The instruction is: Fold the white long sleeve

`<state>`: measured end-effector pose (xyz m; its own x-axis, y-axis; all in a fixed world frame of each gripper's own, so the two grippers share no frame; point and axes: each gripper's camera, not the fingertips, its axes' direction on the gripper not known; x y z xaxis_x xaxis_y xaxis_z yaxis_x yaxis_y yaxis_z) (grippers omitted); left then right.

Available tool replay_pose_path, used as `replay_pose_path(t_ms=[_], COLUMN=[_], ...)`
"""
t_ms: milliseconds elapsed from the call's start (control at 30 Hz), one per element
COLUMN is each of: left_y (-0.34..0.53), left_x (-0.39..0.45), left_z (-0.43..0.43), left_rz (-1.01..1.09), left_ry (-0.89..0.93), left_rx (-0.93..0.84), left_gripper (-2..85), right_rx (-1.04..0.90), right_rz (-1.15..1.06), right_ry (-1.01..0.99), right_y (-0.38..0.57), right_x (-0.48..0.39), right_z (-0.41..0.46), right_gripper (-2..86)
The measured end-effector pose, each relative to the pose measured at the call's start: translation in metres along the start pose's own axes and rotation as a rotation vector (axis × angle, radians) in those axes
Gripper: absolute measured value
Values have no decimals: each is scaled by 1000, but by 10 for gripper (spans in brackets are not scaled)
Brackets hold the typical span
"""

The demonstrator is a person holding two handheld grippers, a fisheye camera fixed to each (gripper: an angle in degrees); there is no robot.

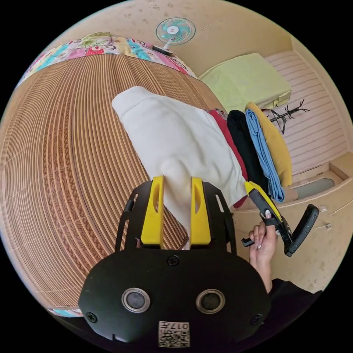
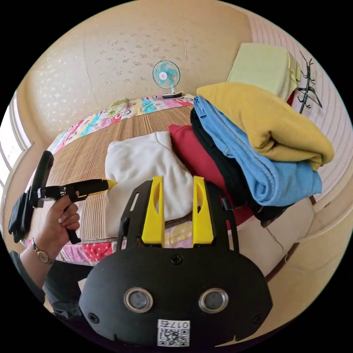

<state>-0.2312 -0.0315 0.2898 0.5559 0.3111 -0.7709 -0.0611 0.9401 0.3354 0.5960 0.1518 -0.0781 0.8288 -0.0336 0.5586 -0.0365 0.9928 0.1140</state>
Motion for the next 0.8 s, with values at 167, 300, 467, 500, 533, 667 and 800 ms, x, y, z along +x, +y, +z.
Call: replay_pose_path(t_ms=[167,300,467,500,533,667,800], left_y=[67,110,134,135,139,161,163], left_x=[-55,-129,-223,-231,-244,-259,-255], left_z=[-78,-145,-227,-232,-238,-248,-252], left_rz=[-41,-136,-260,-273,-295,-284,-311], left_ry=[-195,-466,-710,-727,-753,-718,-738], left_rx=[90,122,156,155,150,216,243], left_gripper=[112,132,145,147,155,167,177], right_rx=[94,-193,-243,-263,-294,-286,-323], right_rz=[-164,-423,-500,-490,-453,-362,-286], right_ry=[-73,-387,-377,-377,-382,-297,-211], right_y=[11,-1,-16,-17,-17,-11,-22], right_x=[-92,-195,-316,-325,-338,-365,-385], right_z=[-15,39,91,97,109,129,144], right_gripper=[115,106,138,142,150,181,219])
